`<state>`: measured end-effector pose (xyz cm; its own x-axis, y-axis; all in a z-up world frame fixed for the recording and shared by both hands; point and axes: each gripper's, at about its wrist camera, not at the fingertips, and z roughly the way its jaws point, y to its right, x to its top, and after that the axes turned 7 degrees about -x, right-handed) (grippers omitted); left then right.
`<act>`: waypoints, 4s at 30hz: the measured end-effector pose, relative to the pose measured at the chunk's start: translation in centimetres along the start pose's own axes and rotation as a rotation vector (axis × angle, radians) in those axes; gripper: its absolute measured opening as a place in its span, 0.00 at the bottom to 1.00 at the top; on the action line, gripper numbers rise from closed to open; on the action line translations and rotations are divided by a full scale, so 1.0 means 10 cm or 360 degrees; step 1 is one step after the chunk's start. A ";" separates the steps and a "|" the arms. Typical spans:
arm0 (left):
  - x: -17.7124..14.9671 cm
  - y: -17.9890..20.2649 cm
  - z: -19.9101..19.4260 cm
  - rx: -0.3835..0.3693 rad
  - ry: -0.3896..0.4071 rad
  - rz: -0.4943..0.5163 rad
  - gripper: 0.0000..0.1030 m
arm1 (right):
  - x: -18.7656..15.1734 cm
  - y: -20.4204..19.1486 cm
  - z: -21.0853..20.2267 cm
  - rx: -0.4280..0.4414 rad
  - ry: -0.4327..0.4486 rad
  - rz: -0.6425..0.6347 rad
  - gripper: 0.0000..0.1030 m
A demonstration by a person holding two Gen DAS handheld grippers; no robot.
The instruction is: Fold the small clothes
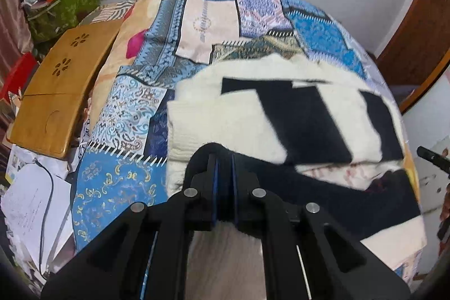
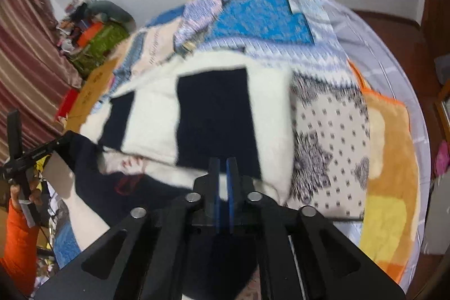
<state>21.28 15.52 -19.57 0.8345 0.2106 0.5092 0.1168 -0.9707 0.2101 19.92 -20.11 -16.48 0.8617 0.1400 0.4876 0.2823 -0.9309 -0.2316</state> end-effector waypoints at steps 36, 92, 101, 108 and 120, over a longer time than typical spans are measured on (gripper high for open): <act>-0.15 0.18 -0.27 -0.0009 0.0051 0.0052 0.07 | -0.36 -0.23 -0.21 0.0081 0.0107 -0.0161 0.10; -0.06 -0.25 0.02 0.0084 -0.0044 -0.0088 0.71 | 0.01 -0.07 -0.03 -0.0185 0.0082 -0.0167 0.54; -0.37 -0.43 0.26 -0.0067 -0.0225 -0.0260 0.71 | -0.25 0.00 0.27 -0.0097 -0.0075 -0.0068 0.54; -0.45 -0.44 0.36 -0.0199 -0.0286 -0.0301 0.44 | -0.31 -0.04 0.36 -0.0024 -0.0129 -0.0072 0.23; -0.17 -0.07 -0.13 -0.0252 -0.0043 -0.0079 0.07 | -0.05 -0.29 0.04 0.0023 0.0096 -0.0235 0.08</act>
<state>19.06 15.95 -19.54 0.8442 0.2524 0.4728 0.0736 -0.9284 0.3643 18.87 -17.34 -16.37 0.7835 0.2543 0.5669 0.4108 -0.8965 -0.1656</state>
